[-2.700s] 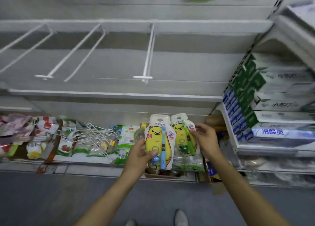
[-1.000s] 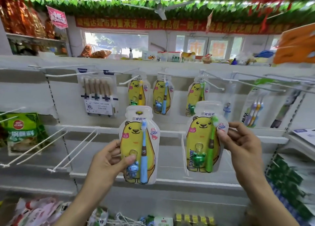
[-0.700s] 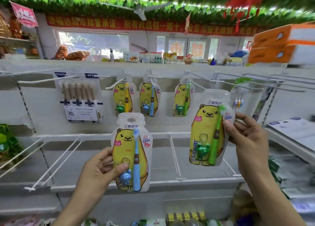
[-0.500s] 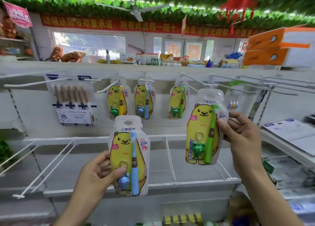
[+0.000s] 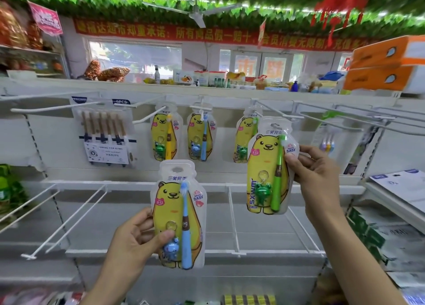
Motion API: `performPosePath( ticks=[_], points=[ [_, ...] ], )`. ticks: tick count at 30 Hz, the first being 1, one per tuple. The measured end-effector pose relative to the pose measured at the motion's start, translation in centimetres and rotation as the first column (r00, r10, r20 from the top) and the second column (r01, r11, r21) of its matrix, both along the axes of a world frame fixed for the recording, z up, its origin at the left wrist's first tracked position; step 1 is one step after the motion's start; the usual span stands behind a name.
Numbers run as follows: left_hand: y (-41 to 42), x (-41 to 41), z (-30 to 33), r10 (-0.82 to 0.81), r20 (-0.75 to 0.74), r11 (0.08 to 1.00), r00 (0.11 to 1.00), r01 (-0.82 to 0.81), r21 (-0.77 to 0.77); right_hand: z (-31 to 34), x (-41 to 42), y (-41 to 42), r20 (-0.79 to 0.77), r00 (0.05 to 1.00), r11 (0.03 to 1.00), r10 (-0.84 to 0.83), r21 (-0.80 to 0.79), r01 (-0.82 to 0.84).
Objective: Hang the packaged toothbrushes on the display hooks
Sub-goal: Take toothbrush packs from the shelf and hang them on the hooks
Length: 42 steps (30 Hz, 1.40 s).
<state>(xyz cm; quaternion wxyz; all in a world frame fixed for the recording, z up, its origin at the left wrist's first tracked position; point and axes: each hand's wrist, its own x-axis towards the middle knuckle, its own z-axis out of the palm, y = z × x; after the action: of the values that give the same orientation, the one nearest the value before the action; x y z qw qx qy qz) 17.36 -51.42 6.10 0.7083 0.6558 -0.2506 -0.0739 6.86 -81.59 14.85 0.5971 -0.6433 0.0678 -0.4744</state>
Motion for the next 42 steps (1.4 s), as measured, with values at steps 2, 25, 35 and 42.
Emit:
performPosePath(
  ticks=[2,25,35,42],
  points=[
    [0.0,0.0,0.0,-0.005,-0.006,1.0,1.0,0.005,-0.01,0.0,1.7,-0.9,-0.02,1.0,1.0,0.001,-0.001,-0.001],
    [2.1,-0.5,-0.2,0.083,-0.117,0.993,0.99,-0.072,0.09,-0.1,16.3,-9.8,-0.302,0.939,0.986,-0.166,-0.049,0.159],
    [2.6,-0.3,0.3,0.057,-0.058,0.997,0.997,-0.054,0.054,-1.5,11.5,-3.9,-0.113,0.847,0.764,-0.52,-0.505,0.402],
    [2.6,1.0,1.1,0.057,-0.013,0.998,0.998,-0.057,-0.01,-1.1,5.8,7.8,-0.365,0.924,0.868,0.115,-0.416,-0.272]
  ],
)
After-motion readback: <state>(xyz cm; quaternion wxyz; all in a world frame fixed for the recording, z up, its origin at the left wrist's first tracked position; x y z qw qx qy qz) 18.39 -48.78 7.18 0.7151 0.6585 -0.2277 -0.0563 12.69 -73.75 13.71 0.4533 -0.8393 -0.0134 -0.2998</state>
